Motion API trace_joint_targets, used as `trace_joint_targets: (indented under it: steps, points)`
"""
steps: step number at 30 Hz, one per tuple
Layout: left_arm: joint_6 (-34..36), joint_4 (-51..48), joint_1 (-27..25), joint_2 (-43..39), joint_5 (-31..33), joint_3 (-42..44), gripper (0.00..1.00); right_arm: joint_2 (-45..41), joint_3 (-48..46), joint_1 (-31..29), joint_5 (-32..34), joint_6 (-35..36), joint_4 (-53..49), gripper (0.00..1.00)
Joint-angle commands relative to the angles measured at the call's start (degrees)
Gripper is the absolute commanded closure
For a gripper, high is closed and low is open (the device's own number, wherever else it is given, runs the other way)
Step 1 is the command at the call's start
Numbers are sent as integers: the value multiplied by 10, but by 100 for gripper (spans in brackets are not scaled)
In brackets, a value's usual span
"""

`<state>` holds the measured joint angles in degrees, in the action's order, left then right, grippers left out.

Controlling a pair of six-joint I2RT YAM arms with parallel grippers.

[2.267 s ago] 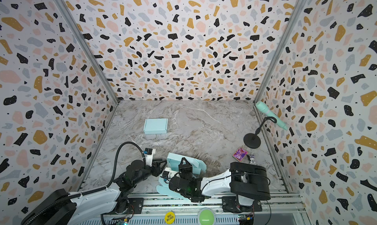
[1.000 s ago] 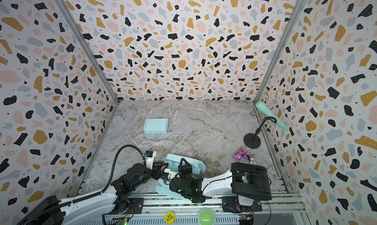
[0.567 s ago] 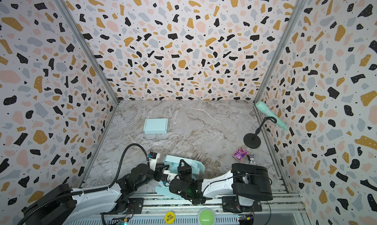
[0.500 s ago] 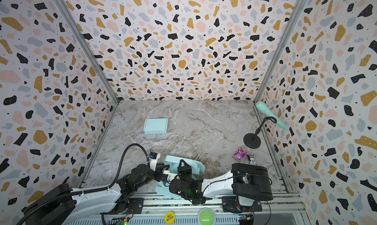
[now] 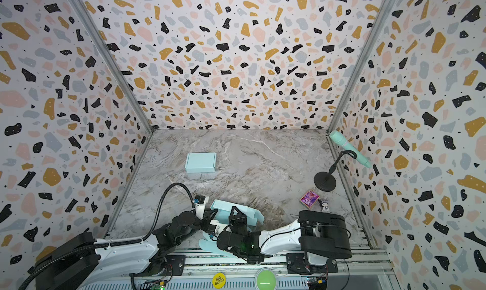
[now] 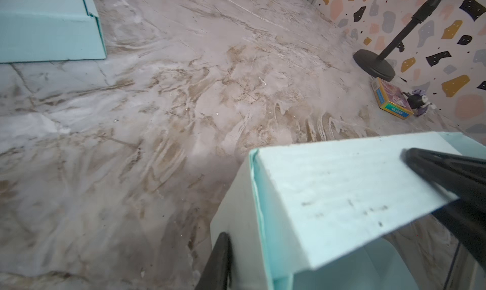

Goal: Fold the paper box

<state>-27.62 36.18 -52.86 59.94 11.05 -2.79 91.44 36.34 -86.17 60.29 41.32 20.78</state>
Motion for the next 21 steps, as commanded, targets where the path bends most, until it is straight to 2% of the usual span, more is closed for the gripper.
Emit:
trace_joint_targets:
  steps: [1, 7, 12, 16, 21]
  points:
    - [8, 32, -7, 2, 9, -15, 85, 4, 20, -8, -58, -61, -77, 81]
    - [19, 28, -11, 2, 24, -13, 87, -58, 46, -10, -163, -202, -160, 62]
    - [41, 3, -12, -2, 36, -25, 87, -177, 18, -9, -276, -280, -145, 45]
    - [53, -12, -12, -9, 46, -32, 87, -262, -4, 5, -343, -325, -138, 37]
    - [65, -20, -11, -4, 53, -43, 87, -335, -12, 57, -427, -376, -126, 32]
